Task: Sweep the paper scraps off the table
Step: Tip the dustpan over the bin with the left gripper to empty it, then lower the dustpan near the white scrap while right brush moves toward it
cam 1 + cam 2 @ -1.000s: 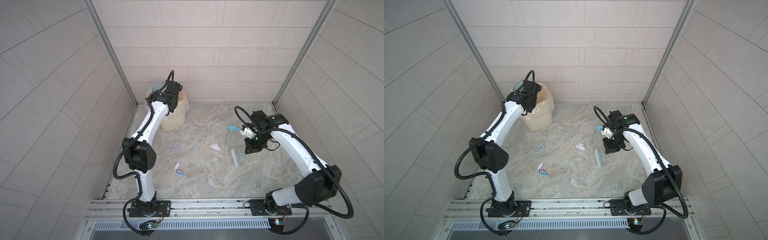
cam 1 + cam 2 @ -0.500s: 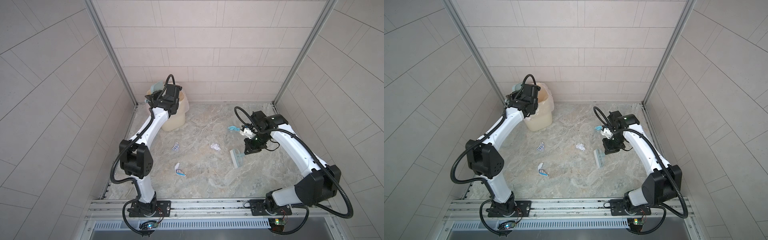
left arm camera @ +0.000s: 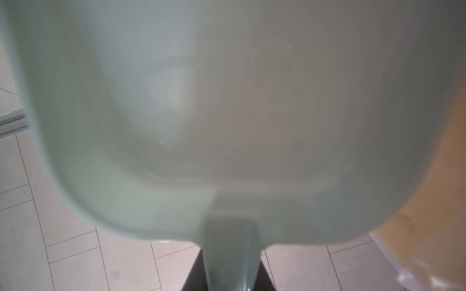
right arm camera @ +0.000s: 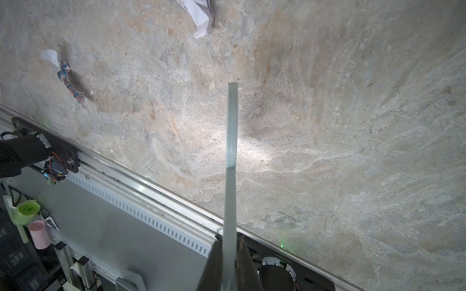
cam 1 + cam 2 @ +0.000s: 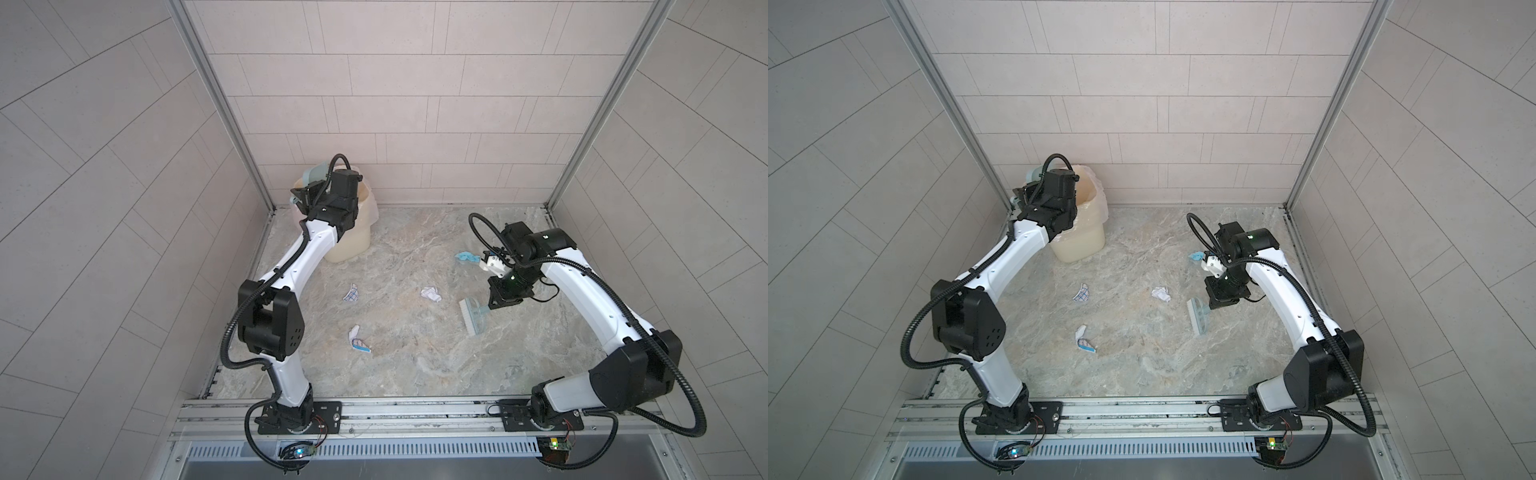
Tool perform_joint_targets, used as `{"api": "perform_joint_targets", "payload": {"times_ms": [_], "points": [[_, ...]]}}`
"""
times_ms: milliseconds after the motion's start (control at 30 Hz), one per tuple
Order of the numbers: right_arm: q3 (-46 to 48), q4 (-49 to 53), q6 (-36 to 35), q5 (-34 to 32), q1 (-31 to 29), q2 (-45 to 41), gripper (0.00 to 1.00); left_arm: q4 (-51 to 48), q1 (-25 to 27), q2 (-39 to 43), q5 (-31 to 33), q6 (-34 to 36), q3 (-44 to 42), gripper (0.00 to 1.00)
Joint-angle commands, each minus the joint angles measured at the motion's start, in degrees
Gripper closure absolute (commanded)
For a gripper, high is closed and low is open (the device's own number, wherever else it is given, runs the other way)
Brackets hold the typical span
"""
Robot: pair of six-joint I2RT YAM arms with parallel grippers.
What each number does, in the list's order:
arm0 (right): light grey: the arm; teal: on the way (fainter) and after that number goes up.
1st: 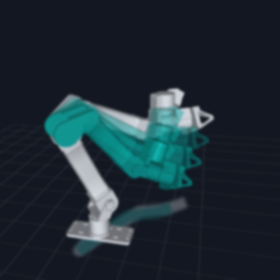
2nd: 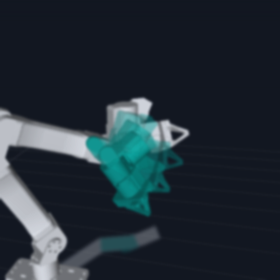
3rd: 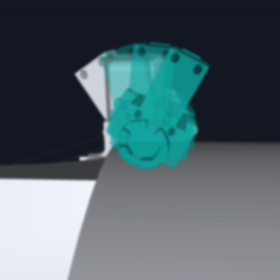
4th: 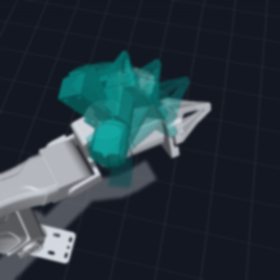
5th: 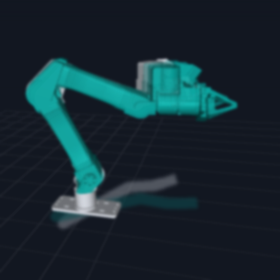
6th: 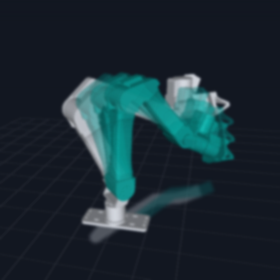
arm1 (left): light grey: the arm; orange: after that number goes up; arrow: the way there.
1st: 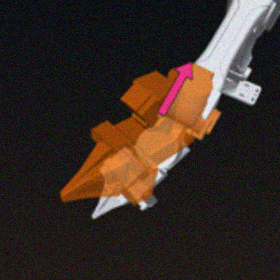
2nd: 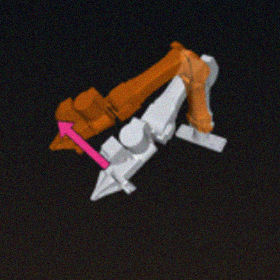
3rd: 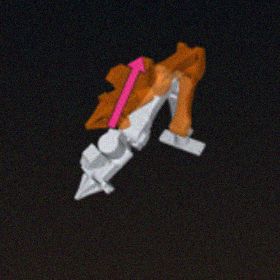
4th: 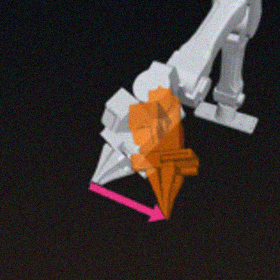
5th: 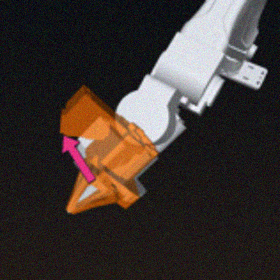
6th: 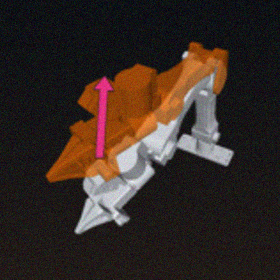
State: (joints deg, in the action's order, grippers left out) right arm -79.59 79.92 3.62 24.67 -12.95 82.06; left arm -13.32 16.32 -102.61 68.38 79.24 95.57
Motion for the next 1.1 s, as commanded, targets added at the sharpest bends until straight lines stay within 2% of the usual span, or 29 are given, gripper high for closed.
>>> {"api": "perform_joint_targets", "payload": {"times_ms": [0,133,233,400,533,600,833,967,1067], "points": [[0.4,0.7,-0.6,0.5,0.2,-1.4,1.00,2.8,0.3,2.4,0.1,2.0,-0.9,1.00],[0.6,0.5,-0.5,0.5,0.3,-1.5,1.00,2.0,0.2,2.7,0.2,0.5,0.2,1.00],[0.5,0.1,-0.7,0.5,0.2,-1.4,1.00,-3.8,0.4,3.2,-0.8,-6.3,2.8,1.00],[-0.1,-0.9,-0.3,-0.1,0.2,-1.2,1.00,-27.1,1.3,5.3,-6.7,-32.2,11.9,1.00],[-2.0,-2.1,-0.4,-2.3,-0.5,-0.3,1.00,-38.4,3.7,8.7,-12.1,-46.7,12.3,1.00],[-4.3,-2.4,-0.4,-4.9,-1.9,1.1,1.00,-44.6,5.5,10.8,-17.1,-55.4,11.4,1.00],[-14.8,-2.1,-2.5,-13.8,-7.4,8.3,1.00,-52.3,13.9,20.5,-31.1,-76.8,-4.7,1.00],[-19.2,-3.0,-3.5,-16.6,-9.5,11.8,1.00,-52.9,18.3,25.0,-43.2,-86.9,-14.6,1.00],[-21.5,-3.7,-4.1,-17.9,-11.0,14.3,1.00,-51.2,22.1,26.5,-50.1,-93.0,-21.3,1.00]]}}
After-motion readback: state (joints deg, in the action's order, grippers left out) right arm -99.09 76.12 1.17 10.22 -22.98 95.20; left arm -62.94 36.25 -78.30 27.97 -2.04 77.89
